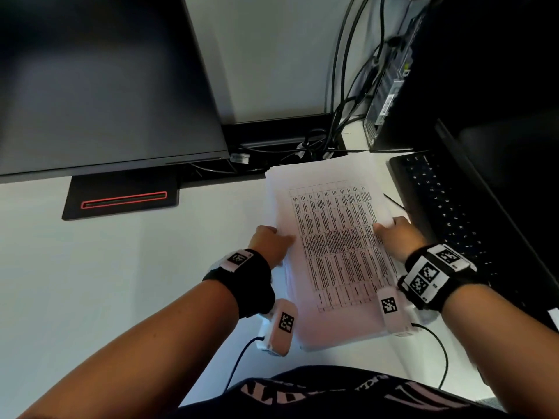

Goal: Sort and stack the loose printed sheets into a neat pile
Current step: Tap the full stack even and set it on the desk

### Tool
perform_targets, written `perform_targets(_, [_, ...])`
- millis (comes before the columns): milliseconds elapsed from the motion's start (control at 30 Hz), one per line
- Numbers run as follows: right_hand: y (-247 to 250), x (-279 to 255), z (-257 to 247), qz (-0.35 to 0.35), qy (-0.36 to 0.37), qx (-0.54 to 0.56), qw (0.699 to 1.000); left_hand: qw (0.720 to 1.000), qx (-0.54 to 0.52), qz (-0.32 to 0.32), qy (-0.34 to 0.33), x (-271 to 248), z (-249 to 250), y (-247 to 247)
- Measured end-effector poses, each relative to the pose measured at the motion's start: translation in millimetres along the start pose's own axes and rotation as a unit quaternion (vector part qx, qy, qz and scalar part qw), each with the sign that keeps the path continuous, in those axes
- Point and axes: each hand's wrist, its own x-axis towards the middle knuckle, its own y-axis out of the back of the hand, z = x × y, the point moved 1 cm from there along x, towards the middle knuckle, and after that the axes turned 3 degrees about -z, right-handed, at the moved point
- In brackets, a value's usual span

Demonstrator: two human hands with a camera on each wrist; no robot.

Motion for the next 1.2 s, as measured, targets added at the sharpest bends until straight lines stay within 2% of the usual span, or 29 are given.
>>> perform_targets(167, [-9,-9,-5,-0.091,-0.002,0.027,0.995,0.997,0.065,-0.038,-0.003,2,-11,10])
perform_targets(300, [-15,-26,-7,-0.141,0.043,0.07,0.987,0.998,0.03,-0.028,-0.036,-1,-35,26])
perform_targets(400, [-19,-55,-20,-0.159,0.092,0.168,0.968,0.998,-0.019,0.007,-0.062,-25,-38,50])
perform_targets(500, [-20,-98,-50,-0.111,0.195,0.179,0.958,0.986,-0.037,0.082,-0.141,-55,-33,81])
perform_targets(600, [-26,-145,-85,-0.035,0.285,0.261,0.922,0.948,-0.082,0.159,-0.263,-94,-20,106])
perform_targets(700, [-33,-188,-108,0.034,0.368,0.36,0.856,0.883,-0.15,0.22,-0.387,-131,-14,124])
perform_targets(767, [-40,-207,-114,0.065,0.42,0.394,0.815,0.845,-0.183,0.244,-0.439,-147,-22,135])
perform_targets(833, [-51,-210,-111,0.058,0.442,0.404,0.798,0.833,-0.205,0.235,-0.457,-154,-39,143])
perform_targets(867, [-59,-210,-108,0.046,0.443,0.397,0.802,0.84,-0.204,0.226,-0.449,-153,-51,148])
perform_targets(967, [-83,-209,-104,0.021,0.406,0.366,0.837,0.882,-0.19,0.208,-0.379,-144,-81,161])
perform_targets(1067, [-98,-208,-108,0.012,0.376,0.283,0.882,0.89,-0.191,0.206,-0.358,-138,-90,168])
perform_targets(1100, [-100,-208,-111,-0.003,0.343,0.266,0.901,0.89,-0.196,0.209,-0.355,-138,-88,169])
perform_targets(1133, [-102,-208,-112,-0.005,0.321,0.283,0.904,0.887,-0.205,0.214,-0.353,-139,-84,170])
perform_targets(1200, [-100,-218,-120,0.04,0.364,0.36,0.858,0.874,-0.221,0.225,-0.37,-144,-78,173])
